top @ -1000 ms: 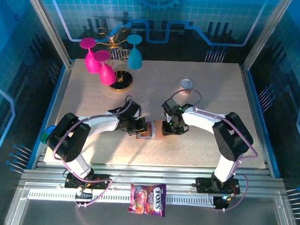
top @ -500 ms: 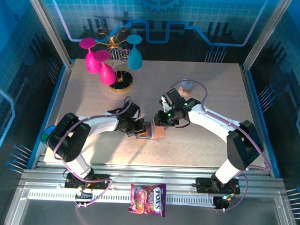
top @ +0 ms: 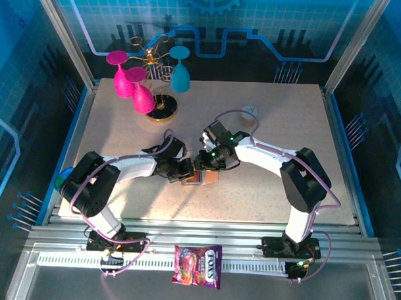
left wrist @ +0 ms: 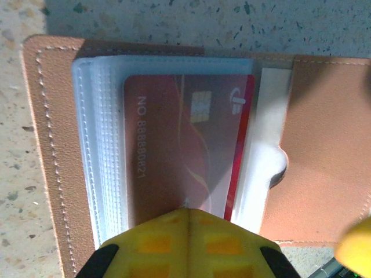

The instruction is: Take the credit cards out of the card holder

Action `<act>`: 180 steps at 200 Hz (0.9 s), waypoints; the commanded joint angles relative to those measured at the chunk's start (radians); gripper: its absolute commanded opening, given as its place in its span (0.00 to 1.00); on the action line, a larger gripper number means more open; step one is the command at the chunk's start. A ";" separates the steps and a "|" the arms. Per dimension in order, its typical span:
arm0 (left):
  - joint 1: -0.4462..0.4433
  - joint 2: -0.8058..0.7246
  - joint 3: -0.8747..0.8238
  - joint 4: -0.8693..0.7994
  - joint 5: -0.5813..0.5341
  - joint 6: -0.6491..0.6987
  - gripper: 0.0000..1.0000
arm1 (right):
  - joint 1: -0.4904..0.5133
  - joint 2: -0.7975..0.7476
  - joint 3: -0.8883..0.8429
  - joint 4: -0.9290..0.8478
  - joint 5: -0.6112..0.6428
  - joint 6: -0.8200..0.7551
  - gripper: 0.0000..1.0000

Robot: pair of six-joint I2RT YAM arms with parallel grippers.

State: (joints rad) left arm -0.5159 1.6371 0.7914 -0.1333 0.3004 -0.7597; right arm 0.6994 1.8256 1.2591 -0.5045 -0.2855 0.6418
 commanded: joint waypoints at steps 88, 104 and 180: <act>0.011 -0.031 0.021 -0.036 -0.019 -0.005 0.01 | 0.004 0.003 0.083 -0.282 0.363 -0.139 0.27; 0.011 -0.033 0.026 -0.044 -0.022 0.000 0.01 | 0.004 0.002 0.089 -0.305 0.404 -0.153 0.27; 0.012 -0.026 0.032 -0.061 -0.029 0.008 0.01 | -0.030 -0.011 0.063 -0.328 0.481 -0.188 0.26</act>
State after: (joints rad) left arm -0.5114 1.6222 0.7937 -0.1631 0.2901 -0.7593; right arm 0.6907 1.8389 1.3296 -0.8040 0.1577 0.4721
